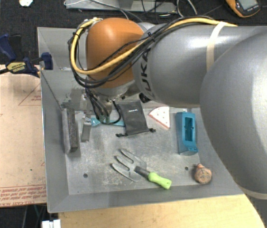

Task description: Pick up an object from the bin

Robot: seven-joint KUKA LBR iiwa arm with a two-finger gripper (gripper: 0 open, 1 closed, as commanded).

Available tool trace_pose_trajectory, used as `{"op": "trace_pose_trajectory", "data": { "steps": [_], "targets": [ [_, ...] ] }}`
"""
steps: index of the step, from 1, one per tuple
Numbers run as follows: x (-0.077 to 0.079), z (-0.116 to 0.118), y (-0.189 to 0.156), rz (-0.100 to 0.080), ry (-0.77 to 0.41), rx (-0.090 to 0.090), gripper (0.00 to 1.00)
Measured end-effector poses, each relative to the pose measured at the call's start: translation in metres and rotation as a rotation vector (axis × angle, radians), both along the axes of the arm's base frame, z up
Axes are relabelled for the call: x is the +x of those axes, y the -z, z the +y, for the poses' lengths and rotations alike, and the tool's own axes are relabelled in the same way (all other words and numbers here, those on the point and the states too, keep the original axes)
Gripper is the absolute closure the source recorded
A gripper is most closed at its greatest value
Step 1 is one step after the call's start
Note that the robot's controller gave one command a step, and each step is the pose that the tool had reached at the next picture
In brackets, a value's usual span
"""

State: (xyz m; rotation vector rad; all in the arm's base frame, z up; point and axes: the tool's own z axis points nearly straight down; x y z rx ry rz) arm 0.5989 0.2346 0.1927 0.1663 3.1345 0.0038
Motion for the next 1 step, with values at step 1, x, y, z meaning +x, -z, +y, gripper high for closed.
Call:
{"op": "trace_pose_trajectory", "data": {
  "steps": [1],
  "targets": [
    [-0.0473, -0.0006, 0.0652, -0.009, -0.246, 0.001, 0.0]
  ]
}}
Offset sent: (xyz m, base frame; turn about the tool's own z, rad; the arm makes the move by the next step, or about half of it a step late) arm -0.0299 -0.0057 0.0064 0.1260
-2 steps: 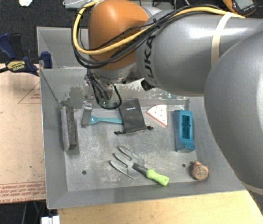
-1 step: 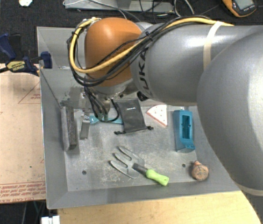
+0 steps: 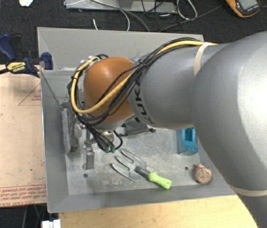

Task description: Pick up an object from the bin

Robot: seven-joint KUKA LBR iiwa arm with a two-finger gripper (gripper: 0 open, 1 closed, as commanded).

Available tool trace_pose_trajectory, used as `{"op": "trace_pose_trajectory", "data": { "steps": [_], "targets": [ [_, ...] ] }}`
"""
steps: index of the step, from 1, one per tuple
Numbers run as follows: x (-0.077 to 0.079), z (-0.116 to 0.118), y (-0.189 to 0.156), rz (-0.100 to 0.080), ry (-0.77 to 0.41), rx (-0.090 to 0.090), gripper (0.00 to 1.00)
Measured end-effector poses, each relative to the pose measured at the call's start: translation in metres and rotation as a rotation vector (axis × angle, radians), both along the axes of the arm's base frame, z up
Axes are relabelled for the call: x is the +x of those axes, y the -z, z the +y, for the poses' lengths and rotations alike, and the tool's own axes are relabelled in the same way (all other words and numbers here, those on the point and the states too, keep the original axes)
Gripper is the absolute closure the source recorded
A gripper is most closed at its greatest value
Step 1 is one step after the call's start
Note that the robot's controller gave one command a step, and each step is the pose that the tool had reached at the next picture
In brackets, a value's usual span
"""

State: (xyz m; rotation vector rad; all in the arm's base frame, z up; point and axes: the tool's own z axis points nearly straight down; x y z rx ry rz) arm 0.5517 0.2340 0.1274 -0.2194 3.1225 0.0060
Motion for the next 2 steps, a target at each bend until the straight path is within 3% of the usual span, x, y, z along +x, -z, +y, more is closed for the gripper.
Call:
{"op": "trace_pose_trajectory", "data": {
  "steps": [1, 2],
  "targets": [
    [0.011, -0.003, -0.048, 0.003, 0.319, 0.003, 0.0],
    [-0.022, 0.002, -0.047, 0.009, 0.255, 0.0, 0.0]
  ]
}}
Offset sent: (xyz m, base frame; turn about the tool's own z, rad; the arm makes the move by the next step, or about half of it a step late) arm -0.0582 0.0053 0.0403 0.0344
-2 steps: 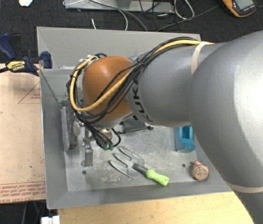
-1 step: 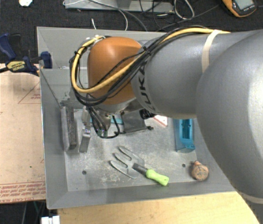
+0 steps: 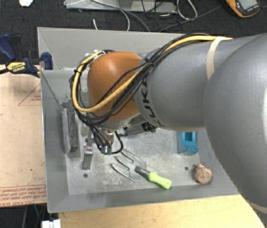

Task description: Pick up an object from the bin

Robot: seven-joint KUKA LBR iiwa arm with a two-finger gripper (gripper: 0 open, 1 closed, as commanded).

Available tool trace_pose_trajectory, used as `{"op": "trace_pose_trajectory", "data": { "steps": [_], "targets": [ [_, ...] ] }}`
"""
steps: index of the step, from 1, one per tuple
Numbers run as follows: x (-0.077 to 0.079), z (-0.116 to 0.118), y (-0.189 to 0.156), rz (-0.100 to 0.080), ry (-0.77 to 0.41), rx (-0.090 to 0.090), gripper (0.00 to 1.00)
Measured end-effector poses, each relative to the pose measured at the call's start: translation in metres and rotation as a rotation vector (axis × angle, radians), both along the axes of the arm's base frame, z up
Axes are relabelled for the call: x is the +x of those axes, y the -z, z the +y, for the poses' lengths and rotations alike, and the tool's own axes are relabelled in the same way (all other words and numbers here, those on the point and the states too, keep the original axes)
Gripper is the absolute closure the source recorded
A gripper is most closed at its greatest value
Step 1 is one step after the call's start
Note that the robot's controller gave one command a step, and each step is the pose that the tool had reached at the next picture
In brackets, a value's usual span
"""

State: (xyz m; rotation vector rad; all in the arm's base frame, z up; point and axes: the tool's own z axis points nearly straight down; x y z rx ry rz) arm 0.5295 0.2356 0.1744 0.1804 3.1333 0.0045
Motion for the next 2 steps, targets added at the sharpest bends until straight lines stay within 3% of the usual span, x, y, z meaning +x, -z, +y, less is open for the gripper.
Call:
{"op": "trace_pose_trajectory", "data": {
  "steps": [1, 2],
  "targets": [
    [0.005, -0.029, -0.012, -0.008, -0.159, 0.001, 0.0],
    [0.0, -0.043, 0.003, -0.002, 0.115, 0.001, 0.0]
  ]
}}
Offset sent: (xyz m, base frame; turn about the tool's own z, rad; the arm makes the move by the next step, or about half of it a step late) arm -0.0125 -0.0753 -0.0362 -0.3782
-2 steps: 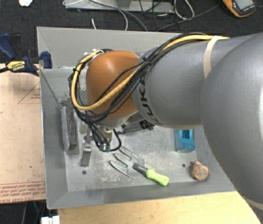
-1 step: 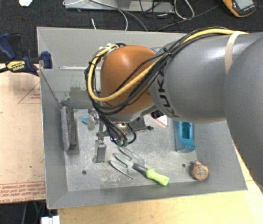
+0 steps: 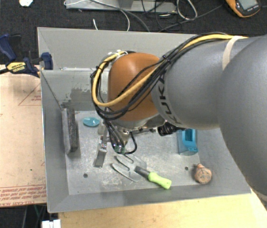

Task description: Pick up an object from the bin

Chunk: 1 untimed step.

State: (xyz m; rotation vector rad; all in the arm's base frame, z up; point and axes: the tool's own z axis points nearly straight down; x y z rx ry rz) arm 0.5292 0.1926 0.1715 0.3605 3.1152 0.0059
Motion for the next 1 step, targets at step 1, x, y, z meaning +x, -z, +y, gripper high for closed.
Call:
{"op": "trace_pose_trajectory", "data": {
  "steps": [1],
  "targets": [
    [0.001, -0.0548, 0.0164, -0.006, -0.07, 0.001, 0.0]
  ]
}}
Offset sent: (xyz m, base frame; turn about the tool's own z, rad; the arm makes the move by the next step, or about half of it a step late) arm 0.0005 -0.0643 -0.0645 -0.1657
